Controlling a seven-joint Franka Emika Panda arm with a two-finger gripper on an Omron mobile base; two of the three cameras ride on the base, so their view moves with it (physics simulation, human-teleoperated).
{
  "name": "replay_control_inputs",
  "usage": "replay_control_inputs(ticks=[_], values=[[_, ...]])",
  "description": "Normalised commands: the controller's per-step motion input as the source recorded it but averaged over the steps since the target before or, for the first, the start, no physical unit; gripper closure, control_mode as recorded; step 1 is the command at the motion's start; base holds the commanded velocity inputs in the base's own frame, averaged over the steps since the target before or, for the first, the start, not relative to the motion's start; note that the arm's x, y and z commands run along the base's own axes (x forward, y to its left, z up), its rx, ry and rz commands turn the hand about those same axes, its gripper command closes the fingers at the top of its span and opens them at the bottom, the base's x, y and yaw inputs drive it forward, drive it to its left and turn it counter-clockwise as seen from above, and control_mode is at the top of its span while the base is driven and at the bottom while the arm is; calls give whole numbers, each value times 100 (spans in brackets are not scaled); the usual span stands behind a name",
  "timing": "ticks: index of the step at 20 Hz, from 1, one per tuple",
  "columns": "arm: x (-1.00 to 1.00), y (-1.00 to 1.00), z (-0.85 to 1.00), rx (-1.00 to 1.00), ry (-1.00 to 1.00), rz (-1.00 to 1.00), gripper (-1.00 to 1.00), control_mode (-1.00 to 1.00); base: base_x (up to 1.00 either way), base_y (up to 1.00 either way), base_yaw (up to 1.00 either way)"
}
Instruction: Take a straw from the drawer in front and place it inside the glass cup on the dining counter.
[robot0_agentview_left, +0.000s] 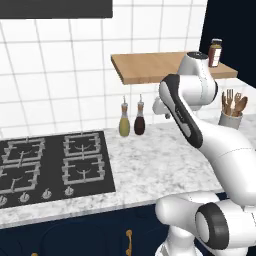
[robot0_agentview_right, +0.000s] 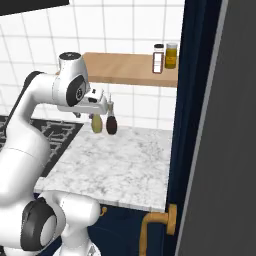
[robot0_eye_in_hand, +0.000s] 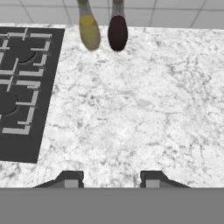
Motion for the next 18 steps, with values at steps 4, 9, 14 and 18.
replay_control_inputs(ticks=[4, 9, 14, 18], values=[[-1, 0, 0, 0, 0, 0, -100, 100, -35, 8, 0], [0, 0, 0, 0, 0, 0, -100, 100, -39, 50, -19], [0, 0, 0, 0, 0, 0, -100, 100, 0, 63, -67], [0, 0, 0, 0, 0, 0, -100, 100, -1, 44, -76]])
